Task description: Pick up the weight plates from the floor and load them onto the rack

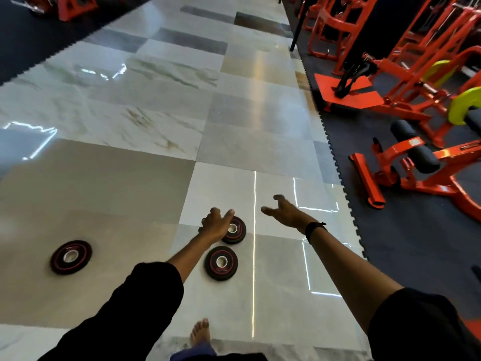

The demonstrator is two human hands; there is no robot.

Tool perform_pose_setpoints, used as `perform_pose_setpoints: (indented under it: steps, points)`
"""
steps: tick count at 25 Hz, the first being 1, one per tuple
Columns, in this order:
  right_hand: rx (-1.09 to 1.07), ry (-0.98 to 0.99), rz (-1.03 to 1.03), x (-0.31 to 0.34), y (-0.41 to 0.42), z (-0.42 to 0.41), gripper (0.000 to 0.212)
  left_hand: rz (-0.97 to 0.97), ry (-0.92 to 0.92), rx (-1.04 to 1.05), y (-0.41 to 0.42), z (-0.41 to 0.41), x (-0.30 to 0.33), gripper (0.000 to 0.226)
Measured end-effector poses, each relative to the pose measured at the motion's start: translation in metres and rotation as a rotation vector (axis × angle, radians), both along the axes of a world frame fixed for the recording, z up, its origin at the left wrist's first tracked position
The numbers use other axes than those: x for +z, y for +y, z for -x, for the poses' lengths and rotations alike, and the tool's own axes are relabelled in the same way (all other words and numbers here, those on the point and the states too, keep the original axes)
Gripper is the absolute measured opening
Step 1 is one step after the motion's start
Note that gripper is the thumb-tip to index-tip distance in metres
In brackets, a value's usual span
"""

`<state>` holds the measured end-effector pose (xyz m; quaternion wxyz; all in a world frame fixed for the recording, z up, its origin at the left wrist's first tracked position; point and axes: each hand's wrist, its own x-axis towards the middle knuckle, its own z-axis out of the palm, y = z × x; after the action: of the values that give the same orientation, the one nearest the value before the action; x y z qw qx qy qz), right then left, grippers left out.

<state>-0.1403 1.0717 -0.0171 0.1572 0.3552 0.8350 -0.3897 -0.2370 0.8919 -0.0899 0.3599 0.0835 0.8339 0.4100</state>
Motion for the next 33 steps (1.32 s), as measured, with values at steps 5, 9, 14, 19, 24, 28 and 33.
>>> perform_pose_setpoints:
  steps: [5, 9, 14, 19, 24, 28, 33]
  points:
    - [0.053, -0.016, 0.042, -0.012, 0.032, 0.055, 0.083, 0.034, -0.003, 0.033, 0.036, 0.046, -0.003, 0.067]
    - [0.153, -0.055, 0.092, -0.038, 0.053, 0.103, 0.082, 0.060, -0.042, 0.093, 0.056, 0.071, -0.020, 0.066]
    - [0.348, -0.157, 0.050, -0.082, 0.098, 0.173, 0.081, 0.143, -0.064, 0.228, 0.089, 0.112, -0.061, 0.061]
    - [0.441, -0.249, 0.094, -0.132, 0.144, 0.213, 0.069, 0.271, -0.179, 0.363, 0.111, 0.126, -0.102, 0.057]
    - [0.464, -0.314, 0.205, -0.243, 0.144, 0.219, 0.062, 0.348, -0.317, 0.452, 0.109, 0.119, -0.197, 0.049]
    - [0.389, -0.366, 0.209, -0.406, 0.133, 0.202, 0.050, 0.455, -0.393, 0.378, 0.110, 0.108, -0.360, 0.056]
    - [0.362, -0.509, 0.156, -0.613, 0.114, 0.172, 0.054, 0.538, -0.504, 0.309, 0.116, 0.106, -0.556, 0.072]
